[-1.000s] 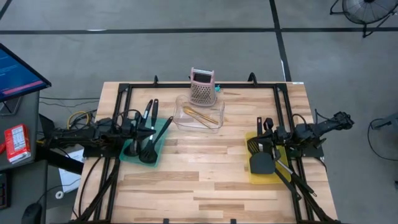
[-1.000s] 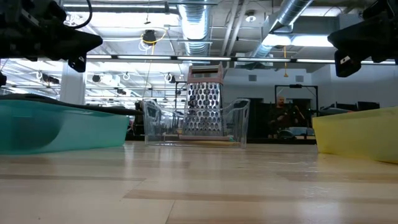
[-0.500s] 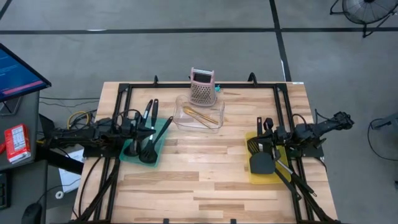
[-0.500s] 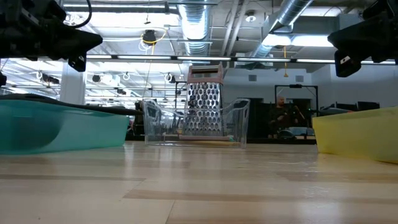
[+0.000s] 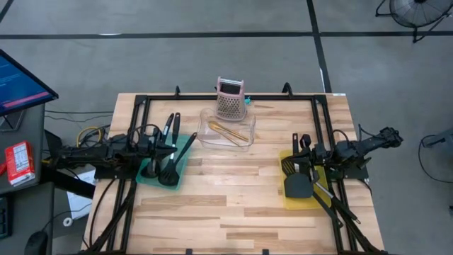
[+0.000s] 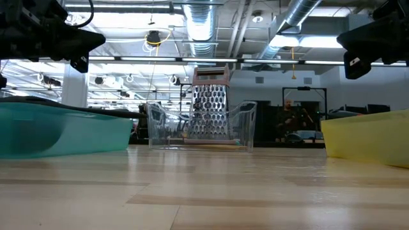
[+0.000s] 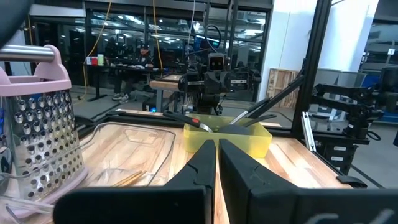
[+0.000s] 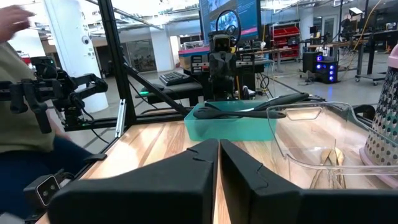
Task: Pick & Place Kitchen Items
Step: Return to Home Position
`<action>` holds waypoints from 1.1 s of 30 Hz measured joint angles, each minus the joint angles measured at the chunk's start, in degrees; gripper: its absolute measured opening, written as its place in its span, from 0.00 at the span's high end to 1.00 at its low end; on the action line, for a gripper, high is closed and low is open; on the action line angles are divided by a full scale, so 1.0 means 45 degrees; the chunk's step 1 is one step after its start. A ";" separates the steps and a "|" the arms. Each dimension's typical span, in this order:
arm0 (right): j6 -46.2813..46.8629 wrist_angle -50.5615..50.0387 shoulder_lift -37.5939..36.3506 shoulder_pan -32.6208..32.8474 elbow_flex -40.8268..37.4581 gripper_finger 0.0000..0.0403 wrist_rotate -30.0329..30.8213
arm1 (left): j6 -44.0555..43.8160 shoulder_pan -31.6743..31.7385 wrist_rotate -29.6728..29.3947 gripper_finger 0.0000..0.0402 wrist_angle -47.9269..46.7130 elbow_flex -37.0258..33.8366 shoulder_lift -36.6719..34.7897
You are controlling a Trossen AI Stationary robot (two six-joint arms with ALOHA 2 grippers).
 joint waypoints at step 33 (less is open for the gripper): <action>0.0000 0.0000 0.0000 0.0000 0.0000 0.96 -0.0001 | 0.0000 0.0000 0.0000 0.99 0.0105 0.0000 0.0000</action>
